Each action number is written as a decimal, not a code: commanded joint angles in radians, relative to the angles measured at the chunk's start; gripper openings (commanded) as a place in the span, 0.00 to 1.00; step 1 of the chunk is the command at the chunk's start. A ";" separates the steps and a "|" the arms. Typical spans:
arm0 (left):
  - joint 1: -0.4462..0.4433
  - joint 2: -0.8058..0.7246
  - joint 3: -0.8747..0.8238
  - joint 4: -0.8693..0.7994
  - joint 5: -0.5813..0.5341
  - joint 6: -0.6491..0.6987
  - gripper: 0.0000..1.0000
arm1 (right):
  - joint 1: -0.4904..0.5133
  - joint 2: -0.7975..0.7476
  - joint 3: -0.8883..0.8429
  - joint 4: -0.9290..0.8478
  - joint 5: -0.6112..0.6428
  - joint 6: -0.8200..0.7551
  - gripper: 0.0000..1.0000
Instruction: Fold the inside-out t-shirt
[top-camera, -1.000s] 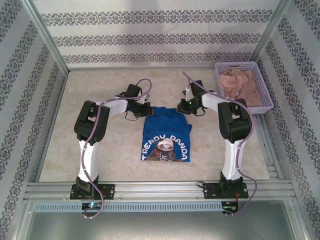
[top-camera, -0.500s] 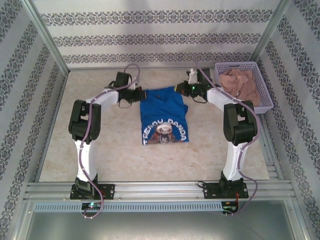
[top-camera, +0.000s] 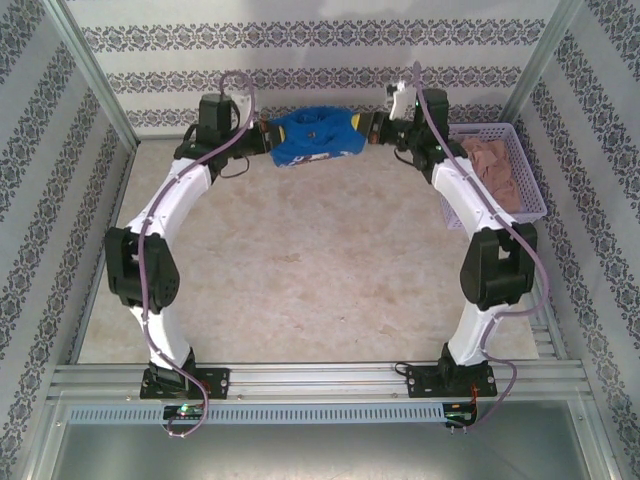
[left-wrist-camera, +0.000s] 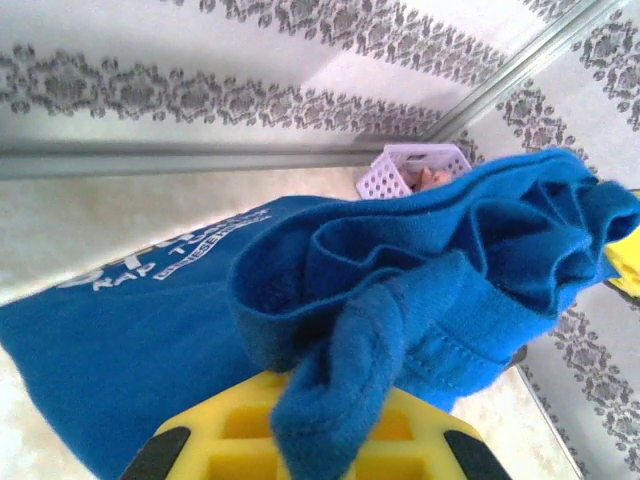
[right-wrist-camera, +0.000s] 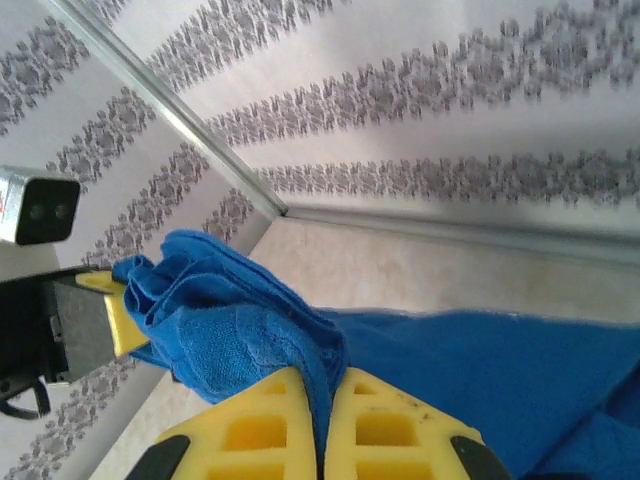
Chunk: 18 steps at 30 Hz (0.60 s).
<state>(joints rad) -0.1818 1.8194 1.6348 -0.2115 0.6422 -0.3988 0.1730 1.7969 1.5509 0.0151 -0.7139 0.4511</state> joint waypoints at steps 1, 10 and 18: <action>-0.029 -0.065 -0.216 0.097 0.062 -0.021 0.00 | 0.018 -0.123 -0.237 0.059 -0.020 -0.060 0.00; -0.236 -0.463 -0.837 0.239 -0.056 -0.156 0.00 | 0.126 -0.522 -0.806 -0.031 0.112 -0.062 0.00; -0.250 -0.400 -0.824 0.204 -0.219 -0.144 0.00 | 0.115 -0.411 -0.715 -0.141 0.185 -0.110 0.00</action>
<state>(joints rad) -0.4366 1.3739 0.7654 -0.0299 0.5148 -0.5549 0.3023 1.3205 0.7670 -0.0917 -0.5747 0.3817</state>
